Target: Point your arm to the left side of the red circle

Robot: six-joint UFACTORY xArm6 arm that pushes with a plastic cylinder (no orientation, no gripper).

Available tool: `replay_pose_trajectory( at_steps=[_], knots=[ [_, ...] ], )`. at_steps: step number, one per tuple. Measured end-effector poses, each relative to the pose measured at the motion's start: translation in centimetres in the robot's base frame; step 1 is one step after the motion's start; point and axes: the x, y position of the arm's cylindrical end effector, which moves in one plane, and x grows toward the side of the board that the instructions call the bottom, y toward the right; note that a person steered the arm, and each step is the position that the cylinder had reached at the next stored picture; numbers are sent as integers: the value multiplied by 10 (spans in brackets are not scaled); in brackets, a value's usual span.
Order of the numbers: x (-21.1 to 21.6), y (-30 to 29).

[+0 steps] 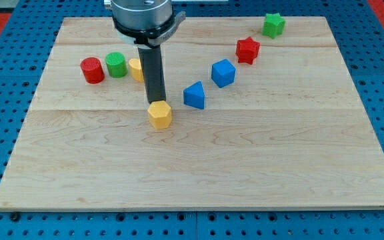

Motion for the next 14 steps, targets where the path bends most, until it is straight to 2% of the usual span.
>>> replay_pose_trajectory(
  at_steps=[1,3,4,5,6,9,11,12,13,14],
  knots=[
    [-18,-23],
    [-33,-28],
    [-22,-70],
    [44,-72],
    [92,-2],
    [98,-6],
    [98,-72],
    [102,-62],
    [135,56],
    [112,170]
  ],
)
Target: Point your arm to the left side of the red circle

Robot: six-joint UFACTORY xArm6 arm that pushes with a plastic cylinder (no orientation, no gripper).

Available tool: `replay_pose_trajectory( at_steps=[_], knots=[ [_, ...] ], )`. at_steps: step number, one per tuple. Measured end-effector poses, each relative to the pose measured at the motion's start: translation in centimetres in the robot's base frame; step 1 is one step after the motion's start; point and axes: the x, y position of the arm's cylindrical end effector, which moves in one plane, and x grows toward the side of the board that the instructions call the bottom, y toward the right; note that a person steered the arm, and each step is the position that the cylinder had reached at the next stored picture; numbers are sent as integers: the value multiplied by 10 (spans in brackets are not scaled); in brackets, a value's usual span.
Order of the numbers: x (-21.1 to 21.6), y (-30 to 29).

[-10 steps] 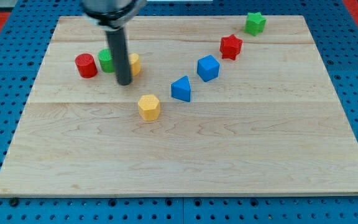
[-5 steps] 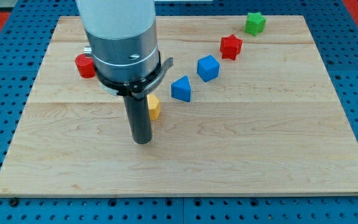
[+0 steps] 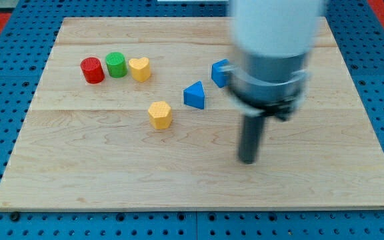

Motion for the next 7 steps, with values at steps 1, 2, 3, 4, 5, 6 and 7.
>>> replay_pose_trajectory(
  at_steps=[1,2,3,4,5,6,7],
  knots=[
    [39,-112],
    [22,-269],
    [-71,-393],
    [-127,-405],
    [-227,-338],
    [-272,-228],
    [-273,-120]
  ],
)
